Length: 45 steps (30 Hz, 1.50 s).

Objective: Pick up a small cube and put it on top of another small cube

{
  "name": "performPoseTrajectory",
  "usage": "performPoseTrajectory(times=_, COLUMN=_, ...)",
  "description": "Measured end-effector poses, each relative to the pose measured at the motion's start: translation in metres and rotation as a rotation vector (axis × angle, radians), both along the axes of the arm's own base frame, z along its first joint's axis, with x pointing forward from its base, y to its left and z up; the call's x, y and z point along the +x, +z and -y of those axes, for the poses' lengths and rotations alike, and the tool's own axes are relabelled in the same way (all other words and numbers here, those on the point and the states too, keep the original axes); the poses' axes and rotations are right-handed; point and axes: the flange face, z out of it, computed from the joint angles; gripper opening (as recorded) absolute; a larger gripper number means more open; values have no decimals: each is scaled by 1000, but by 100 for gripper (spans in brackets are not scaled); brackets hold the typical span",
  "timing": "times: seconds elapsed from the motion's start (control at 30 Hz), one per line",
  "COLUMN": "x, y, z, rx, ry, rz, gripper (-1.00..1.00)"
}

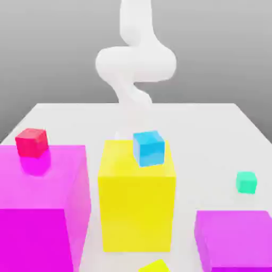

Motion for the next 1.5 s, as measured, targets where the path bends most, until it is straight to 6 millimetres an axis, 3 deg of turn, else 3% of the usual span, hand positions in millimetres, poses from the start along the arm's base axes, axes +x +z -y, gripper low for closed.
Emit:
performPoseTrajectory(times=0.13, x=26, y=-49, z=-43, rx=-161, ry=225, rz=-69, gripper=0)
performPoseTrajectory(times=0.3, x=44, y=-111, z=-96, rx=-343, ry=513, rz=-140, gripper=0)
performPoseTrajectory(times=0.43, x=46, y=-162, z=-138, rx=-478, ry=755, rz=-186, gripper=0)
performPoseTrajectory(times=0.6, x=36, y=-228, z=-188, rx=-632, ry=1071, rz=-230, gripper=0)
performPoseTrajectory(times=0.87, x=-9, y=-329, z=-255, rx=-842, ry=1605, rz=-259, gripper=0)
performPoseTrajectory(times=1.1, x=-78, y=-411, z=-299, rx=-982, ry=2108, rz=-227, gripper=0)
performPoseTrajectory(times=1.33, x=-155, y=-483, z=-317, rx=-1054, ry=2603, rz=-142, gripper=0)
performPoseTrajectory(times=1.5, x=-161, y=-527, z=-318, rx=-1048, ry=2653, rz=-127, gripper=0)
